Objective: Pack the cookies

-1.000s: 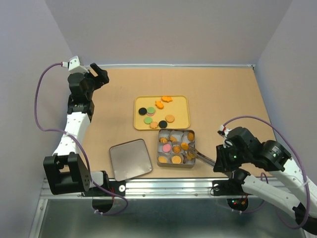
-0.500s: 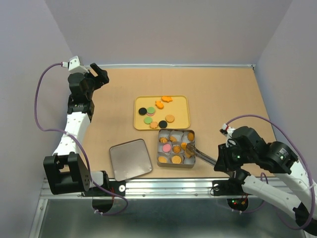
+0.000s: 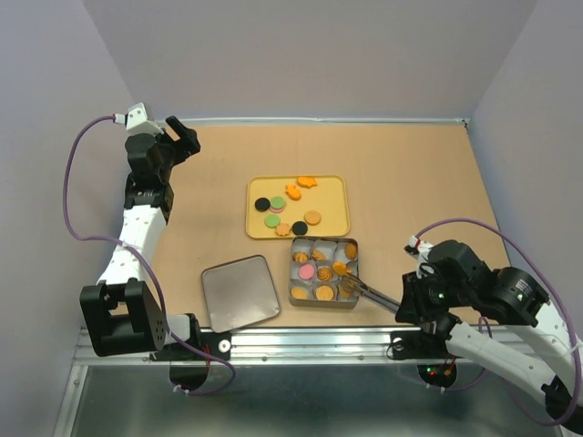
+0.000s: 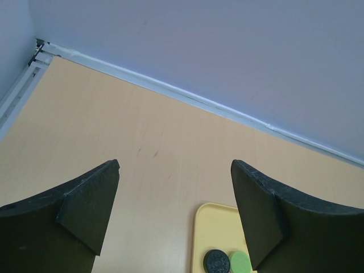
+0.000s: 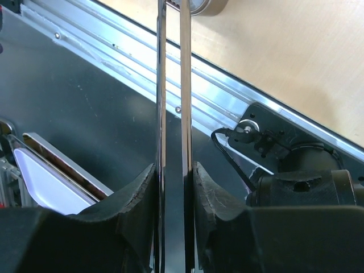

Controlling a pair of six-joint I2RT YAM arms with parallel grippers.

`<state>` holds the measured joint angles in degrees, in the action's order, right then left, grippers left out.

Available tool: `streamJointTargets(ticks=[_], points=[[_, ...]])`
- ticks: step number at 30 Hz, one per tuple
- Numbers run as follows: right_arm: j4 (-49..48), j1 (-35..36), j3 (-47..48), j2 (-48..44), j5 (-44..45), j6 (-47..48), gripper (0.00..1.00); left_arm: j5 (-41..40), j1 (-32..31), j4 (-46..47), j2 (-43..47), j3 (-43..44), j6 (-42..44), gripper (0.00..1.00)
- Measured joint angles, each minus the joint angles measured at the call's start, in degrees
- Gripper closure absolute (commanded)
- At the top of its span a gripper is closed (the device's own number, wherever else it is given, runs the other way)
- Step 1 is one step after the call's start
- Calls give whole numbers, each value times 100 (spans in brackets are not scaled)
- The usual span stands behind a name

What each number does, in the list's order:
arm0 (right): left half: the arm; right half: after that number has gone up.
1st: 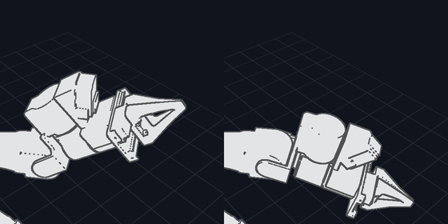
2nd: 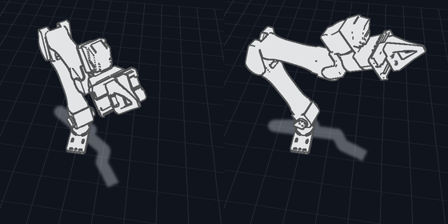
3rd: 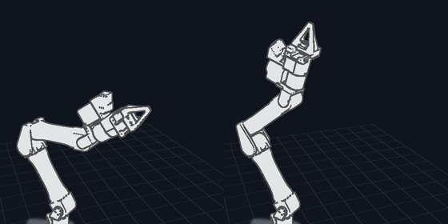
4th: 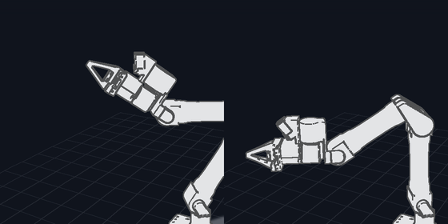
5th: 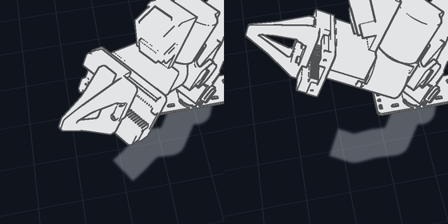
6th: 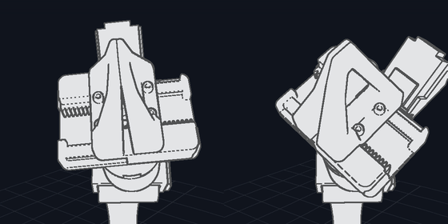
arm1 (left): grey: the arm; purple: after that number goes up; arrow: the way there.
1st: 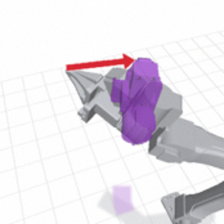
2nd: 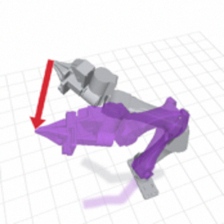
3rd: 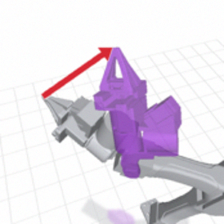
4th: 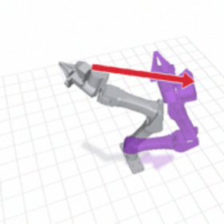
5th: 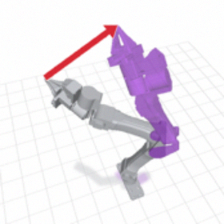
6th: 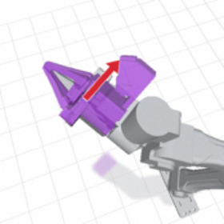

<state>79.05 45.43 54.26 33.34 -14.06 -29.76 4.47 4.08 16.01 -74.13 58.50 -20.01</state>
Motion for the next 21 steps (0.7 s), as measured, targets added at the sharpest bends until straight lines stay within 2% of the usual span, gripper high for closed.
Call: streamJointTargets(ticks=[8, 13, 21], points=[[9, 7, -85, -210, -9, -37, 62, -4, 0, 0, 0, 0, 2, 10], [2, 44, -85, -223, 15, -81, 48, -17, -2, 0, 0, 0, 7, 10], [-4, 79, -81, -223, 151, -136, 48, -24, -7, -2, 0, 0, 20, 10]])
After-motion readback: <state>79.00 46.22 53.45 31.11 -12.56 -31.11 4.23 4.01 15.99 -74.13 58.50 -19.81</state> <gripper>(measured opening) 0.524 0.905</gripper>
